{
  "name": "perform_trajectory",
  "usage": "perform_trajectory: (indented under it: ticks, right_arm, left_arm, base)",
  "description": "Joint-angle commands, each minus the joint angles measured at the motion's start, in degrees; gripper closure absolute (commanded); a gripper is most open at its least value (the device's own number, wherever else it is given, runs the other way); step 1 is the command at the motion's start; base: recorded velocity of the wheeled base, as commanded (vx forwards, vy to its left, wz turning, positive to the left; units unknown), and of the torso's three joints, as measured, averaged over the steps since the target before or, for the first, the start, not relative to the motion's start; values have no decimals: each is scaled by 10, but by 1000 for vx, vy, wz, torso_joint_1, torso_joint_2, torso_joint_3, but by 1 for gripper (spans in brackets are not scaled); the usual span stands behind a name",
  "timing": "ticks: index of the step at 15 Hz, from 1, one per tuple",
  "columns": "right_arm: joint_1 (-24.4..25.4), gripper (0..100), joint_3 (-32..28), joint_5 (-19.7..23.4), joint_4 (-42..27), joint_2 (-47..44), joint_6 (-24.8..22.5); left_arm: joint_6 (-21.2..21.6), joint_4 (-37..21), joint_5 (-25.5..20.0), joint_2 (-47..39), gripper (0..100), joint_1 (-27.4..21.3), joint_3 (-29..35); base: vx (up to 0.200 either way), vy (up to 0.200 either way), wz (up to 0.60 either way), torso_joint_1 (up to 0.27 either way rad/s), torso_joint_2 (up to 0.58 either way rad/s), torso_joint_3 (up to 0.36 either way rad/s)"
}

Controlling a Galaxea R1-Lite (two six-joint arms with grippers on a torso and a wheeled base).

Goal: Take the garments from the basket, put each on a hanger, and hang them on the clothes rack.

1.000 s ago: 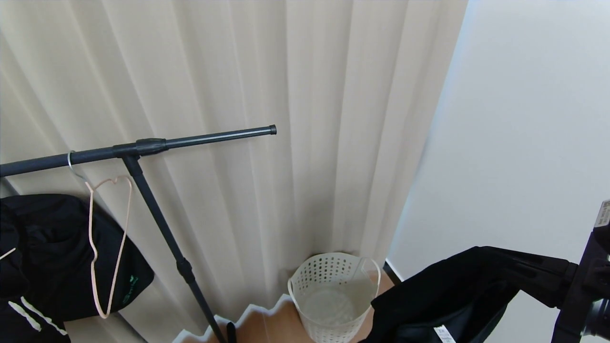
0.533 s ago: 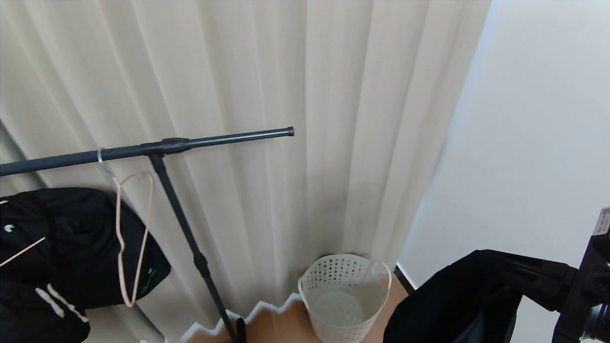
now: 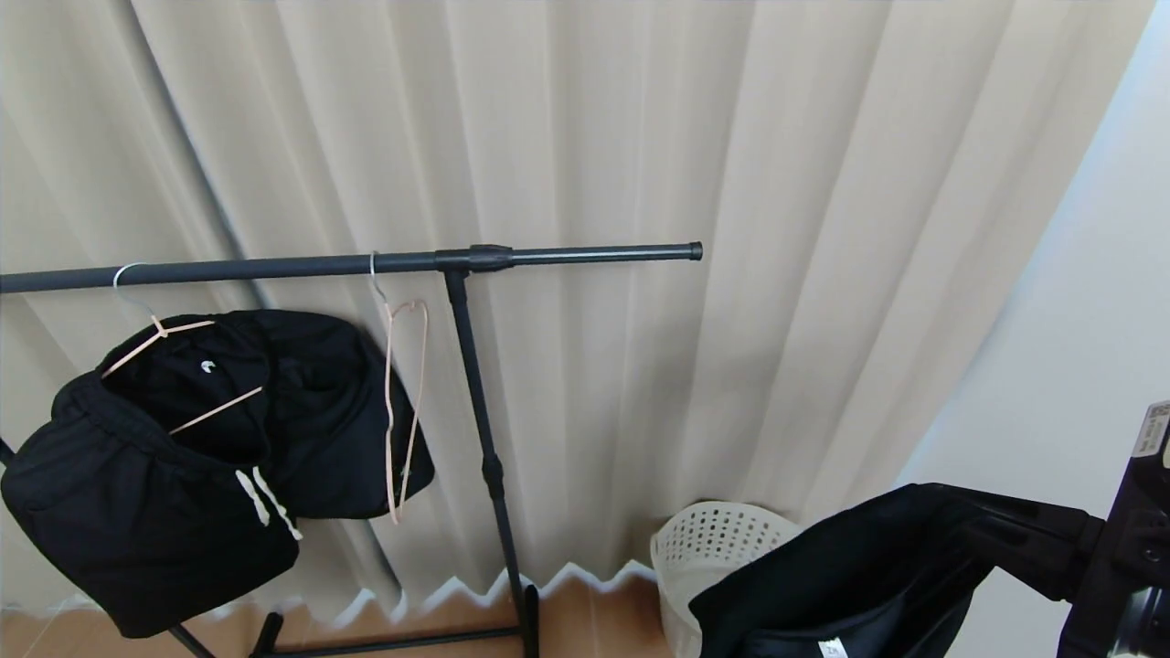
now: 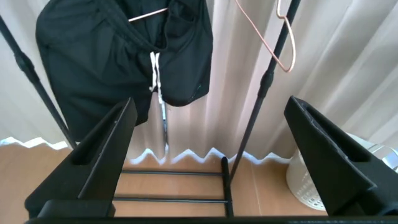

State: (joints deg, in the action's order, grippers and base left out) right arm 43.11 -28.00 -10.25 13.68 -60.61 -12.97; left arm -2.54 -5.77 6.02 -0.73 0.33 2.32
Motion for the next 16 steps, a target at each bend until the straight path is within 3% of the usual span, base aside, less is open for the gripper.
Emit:
perform_trajectory:
  ticks: [1, 9, 11, 16]
  right_arm:
    - [0, 100, 0, 1, 0, -1, 0]
    - [0, 100, 0, 1, 0, -1, 0]
    - [0, 100, 0, 1, 0, -1, 0]
    - [0, 100, 1, 1, 0, 0, 0]
  left_arm:
    - [0, 0, 0, -1, 0, -1, 1]
    - [1, -1, 0, -1, 0, -1, 1]
    - [1, 0, 0, -1, 0, 0, 1]
    - [1, 0, 0, -1, 0, 0, 0]
  base:
    - [0, 200, 0, 17, 7, 2]
    - [0, 200, 0, -1, 0, 2]
    - [0, 0, 0, 0, 0, 0]
    - [-200, 0, 0, 7, 6, 4]
